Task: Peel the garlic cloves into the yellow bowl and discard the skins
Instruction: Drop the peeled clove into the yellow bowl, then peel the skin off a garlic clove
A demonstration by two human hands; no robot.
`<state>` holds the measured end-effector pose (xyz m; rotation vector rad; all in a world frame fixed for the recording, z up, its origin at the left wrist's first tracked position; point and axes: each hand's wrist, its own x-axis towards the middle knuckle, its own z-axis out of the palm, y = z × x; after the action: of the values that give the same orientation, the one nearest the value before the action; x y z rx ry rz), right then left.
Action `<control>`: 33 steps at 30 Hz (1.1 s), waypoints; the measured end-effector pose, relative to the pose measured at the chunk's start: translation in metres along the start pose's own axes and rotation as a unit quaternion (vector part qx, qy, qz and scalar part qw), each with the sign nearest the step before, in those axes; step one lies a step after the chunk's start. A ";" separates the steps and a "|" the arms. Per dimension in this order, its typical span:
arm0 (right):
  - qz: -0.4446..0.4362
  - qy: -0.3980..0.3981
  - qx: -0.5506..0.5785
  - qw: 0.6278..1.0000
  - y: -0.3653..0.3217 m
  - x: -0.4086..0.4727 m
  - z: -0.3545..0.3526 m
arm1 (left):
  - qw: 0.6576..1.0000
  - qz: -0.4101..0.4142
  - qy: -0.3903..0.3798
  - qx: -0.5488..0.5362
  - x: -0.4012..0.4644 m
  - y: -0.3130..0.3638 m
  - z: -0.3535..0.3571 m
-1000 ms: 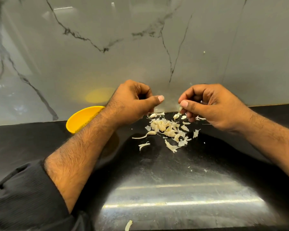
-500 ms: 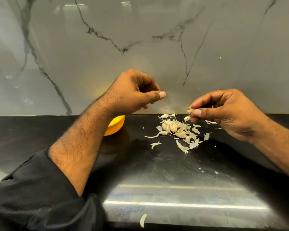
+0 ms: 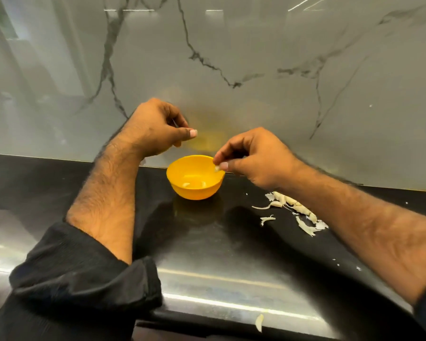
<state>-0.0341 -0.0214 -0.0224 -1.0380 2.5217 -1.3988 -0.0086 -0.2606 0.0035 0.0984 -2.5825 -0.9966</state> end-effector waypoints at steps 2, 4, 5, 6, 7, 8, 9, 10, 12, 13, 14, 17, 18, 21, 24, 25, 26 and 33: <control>0.003 -0.002 -0.055 0.998 -0.003 0.009 0.009 | 1.000 -0.003 0.006 -0.001 0.002 -0.001 -0.001; 0.018 0.004 -0.065 0.998 -0.002 0.011 0.011 | 1.000 0.000 0.004 -0.011 0.002 0.003 0.001; 0.023 0.007 -0.061 0.998 0.001 0.010 0.010 | 1.000 0.000 0.003 -0.018 0.001 0.005 0.002; 0.025 0.010 -0.051 0.998 0.003 0.008 0.008 | 1.000 0.000 0.002 -0.027 0.000 0.007 0.003; 0.023 0.014 -0.037 0.999 0.006 0.004 0.004 | 0.999 0.000 0.001 -0.035 -0.001 0.010 0.005; 0.020 0.020 -0.020 0.999 0.009 0.000 -0.002 | 0.999 0.001 -0.002 -0.044 -0.002 0.013 0.006; 0.017 0.029 -0.002 0.999 0.013 -0.007 -0.010 | 0.999 0.004 -0.006 -0.054 -0.003 0.017 0.009; 0.019 0.037 0.014 0.999 0.017 -0.014 -0.020 | 0.998 0.010 -0.011 -0.063 -0.005 0.021 0.011; 0.035 0.048 0.028 0.998 0.027 -0.033 -0.046 | 0.996 0.032 -0.026 -0.073 -0.008 0.031 0.020; 0.044 0.049 0.026 0.997 0.033 -0.043 -0.058 | 0.996 0.046 -0.036 -0.071 -0.011 0.036 0.026; 0.052 0.053 0.019 0.997 0.039 -0.054 -0.072 | 0.995 0.060 -0.046 -0.065 -0.014 0.042 0.035; 0.069 0.061 -0.069 0.993 0.061 -0.077 -0.103 | 0.993 0.095 -0.067 -0.024 -0.020 0.061 0.065; 0.072 0.061 -0.103 0.990 0.068 -0.081 -0.108 | 0.991 0.107 -0.077 -0.006 -0.021 0.066 0.075; 0.068 0.076 -0.137 0.985 0.081 -0.088 -0.112 | 0.982 0.134 -0.113 0.066 -0.021 0.083 0.106; 0.035 0.066 -0.187 0.979 0.082 -0.090 -0.104 | 0.977 0.129 -0.095 0.142 -0.015 0.087 0.120; 0.007 0.058 -0.194 0.979 0.079 -0.090 -0.099 | 0.978 0.122 -0.078 0.151 -0.013 0.086 0.121; -0.031 0.047 -0.204 0.977 0.076 -0.090 -0.093 | 0.980 0.116 -0.059 0.151 -0.010 0.084 0.119; -0.179 -0.042 -0.346 0.920 0.061 -0.087 -0.061 | 0.992 0.115 -0.010 0.056 -0.017 0.077 0.107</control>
<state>-0.0221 0.0962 -0.0555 -1.6832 2.9209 -0.4395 -0.0261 -0.1320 -0.0239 -0.1785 -2.5932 -0.7733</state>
